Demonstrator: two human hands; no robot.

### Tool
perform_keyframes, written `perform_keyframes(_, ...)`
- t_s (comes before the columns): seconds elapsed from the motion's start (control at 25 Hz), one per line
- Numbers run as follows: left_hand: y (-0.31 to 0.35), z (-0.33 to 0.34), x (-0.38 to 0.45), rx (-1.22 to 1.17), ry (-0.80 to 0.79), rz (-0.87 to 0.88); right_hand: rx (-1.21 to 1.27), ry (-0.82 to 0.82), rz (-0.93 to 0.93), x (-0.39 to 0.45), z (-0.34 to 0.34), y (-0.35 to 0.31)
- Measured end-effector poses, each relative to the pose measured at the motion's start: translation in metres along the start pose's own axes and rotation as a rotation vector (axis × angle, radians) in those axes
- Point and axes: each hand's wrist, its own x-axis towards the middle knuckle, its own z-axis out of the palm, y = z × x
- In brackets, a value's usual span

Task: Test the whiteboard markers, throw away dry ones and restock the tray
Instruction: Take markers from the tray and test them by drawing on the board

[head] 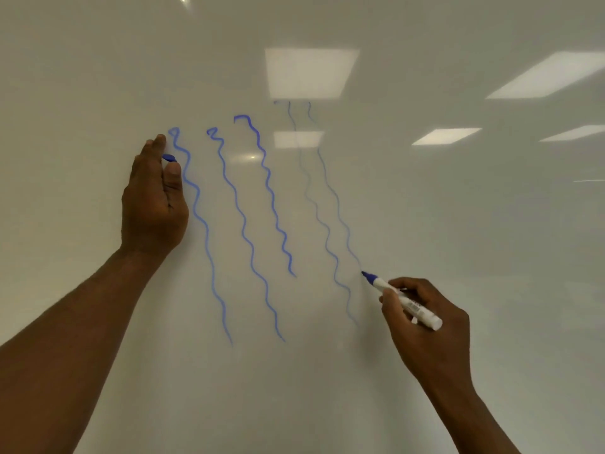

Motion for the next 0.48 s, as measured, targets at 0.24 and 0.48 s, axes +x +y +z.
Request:
perform_keyframes(0.24, 0.035, -0.020, -0.064, -0.075, 0.030, -0.105, -0.111, -0.137, 0.139, -0.095, -0.030, 0.025)
perform_keyframes(0.48, 0.101, -0.049, -0.224, -0.220, -0.165, -0.561, 0.143, -0.655, 0.444, -0.166, -0.059, 0.085)
